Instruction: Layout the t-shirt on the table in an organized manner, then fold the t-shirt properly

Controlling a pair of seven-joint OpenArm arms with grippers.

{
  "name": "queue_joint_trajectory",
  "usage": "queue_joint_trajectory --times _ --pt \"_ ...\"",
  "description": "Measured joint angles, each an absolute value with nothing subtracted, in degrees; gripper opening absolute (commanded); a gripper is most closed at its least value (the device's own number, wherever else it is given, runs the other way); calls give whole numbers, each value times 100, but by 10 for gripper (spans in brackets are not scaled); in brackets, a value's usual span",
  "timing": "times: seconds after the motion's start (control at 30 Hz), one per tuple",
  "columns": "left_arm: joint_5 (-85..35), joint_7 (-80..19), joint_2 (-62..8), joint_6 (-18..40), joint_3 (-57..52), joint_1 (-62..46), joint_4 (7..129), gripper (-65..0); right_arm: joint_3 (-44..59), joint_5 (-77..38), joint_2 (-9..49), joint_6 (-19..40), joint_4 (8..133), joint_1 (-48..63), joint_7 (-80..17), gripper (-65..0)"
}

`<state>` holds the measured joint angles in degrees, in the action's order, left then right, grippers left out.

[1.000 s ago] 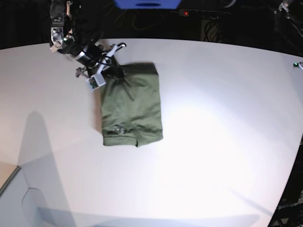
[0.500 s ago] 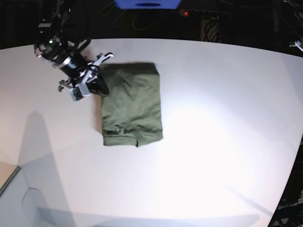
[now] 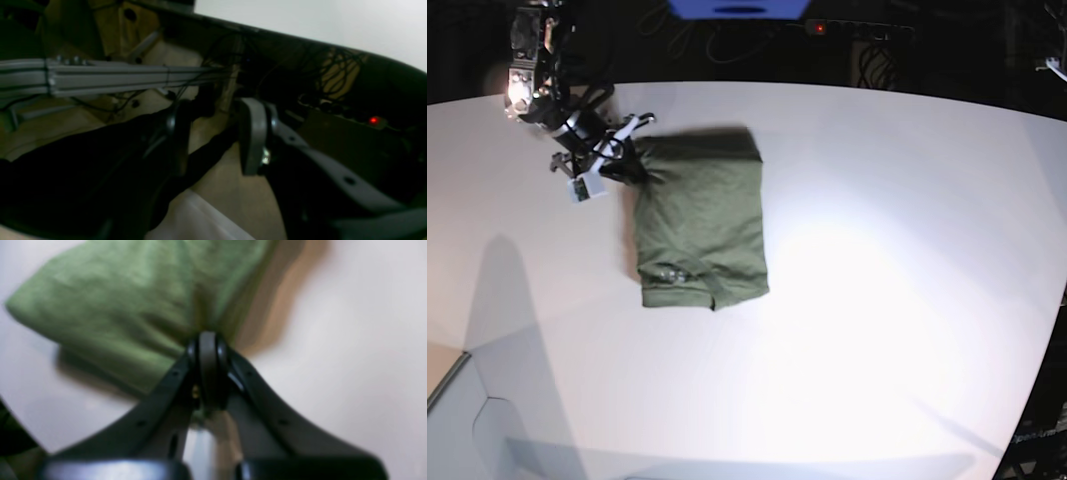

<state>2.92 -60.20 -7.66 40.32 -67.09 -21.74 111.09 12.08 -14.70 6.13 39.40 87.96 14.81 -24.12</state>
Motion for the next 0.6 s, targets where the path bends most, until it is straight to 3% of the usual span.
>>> queue_joint_trajectory --times 0.4,0.47,0.53,0.6 --pt "270 -6001 -370 4032 -6689 -2180 11107 -429 2834 -2027 493 3944 10359 2399 -2438 -650" --pt "301 -6003 -261 4032 -6700 -2182 11107 -498 3175 -2032 285 3940 10538 2718 -2471 -650" --pt "327 -6020 -134 4034 -6698 -2180 11107 -627 3618 -2045 -23 3957 10678 2987 -2491 -650" --pt "333 -6001 -47 4032 -6687 -2215 11104 -650 4071 -2060 -248 3942 10694 3153 -2475 -650"
